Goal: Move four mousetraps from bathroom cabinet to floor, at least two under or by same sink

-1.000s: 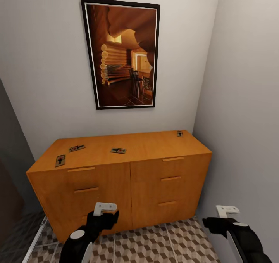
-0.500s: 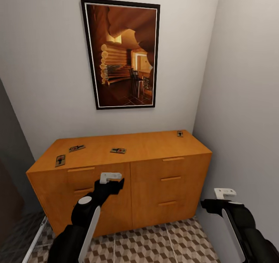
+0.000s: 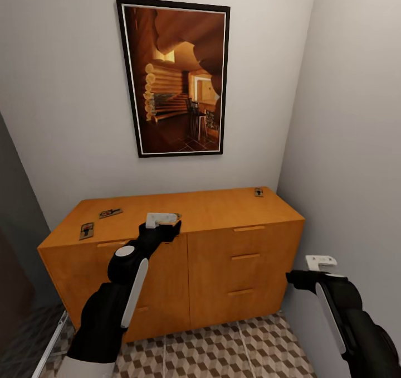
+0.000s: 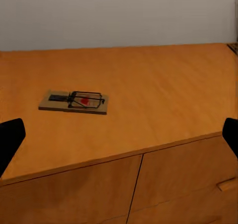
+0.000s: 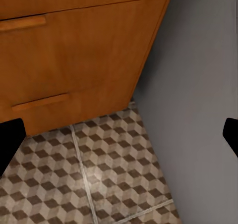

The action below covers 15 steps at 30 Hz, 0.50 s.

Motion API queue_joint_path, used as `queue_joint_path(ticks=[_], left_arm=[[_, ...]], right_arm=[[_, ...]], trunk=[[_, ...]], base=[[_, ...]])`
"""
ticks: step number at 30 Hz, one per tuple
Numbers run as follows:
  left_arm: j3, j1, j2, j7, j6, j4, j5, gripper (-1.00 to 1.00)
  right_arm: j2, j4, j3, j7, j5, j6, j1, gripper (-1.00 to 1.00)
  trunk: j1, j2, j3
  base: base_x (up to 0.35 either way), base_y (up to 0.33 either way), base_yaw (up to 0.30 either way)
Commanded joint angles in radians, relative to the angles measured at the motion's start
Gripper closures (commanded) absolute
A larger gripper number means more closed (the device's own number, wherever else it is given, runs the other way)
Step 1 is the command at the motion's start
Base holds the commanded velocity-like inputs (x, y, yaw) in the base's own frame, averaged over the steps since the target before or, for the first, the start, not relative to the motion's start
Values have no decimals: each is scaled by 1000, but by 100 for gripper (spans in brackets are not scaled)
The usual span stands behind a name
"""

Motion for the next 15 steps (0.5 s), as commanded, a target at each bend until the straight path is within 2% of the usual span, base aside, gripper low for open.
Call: queue_joint_path(ticks=[1, 8, 15], left_arm=[[0, -20, -1, 2, 5, -1, -1, -100], [-1, -83, -3, 4, 6, -1, -1, -100], [0, -106, -1, 12, 14, 0, -1, -100]], right_arm=[[0, 0, 1, -3, -1, 10, -10, -100], [0, 1, 4, -7, -1, 32, -43, -100], [1, 4, 9, -18, -3, 41, -91, -100]], trunk=[[0, -1, -1], [0, -1, -1], [0, -1, -1]], base=[[0, 0, 0], [0, 0, 0], [0, 0, 0]])
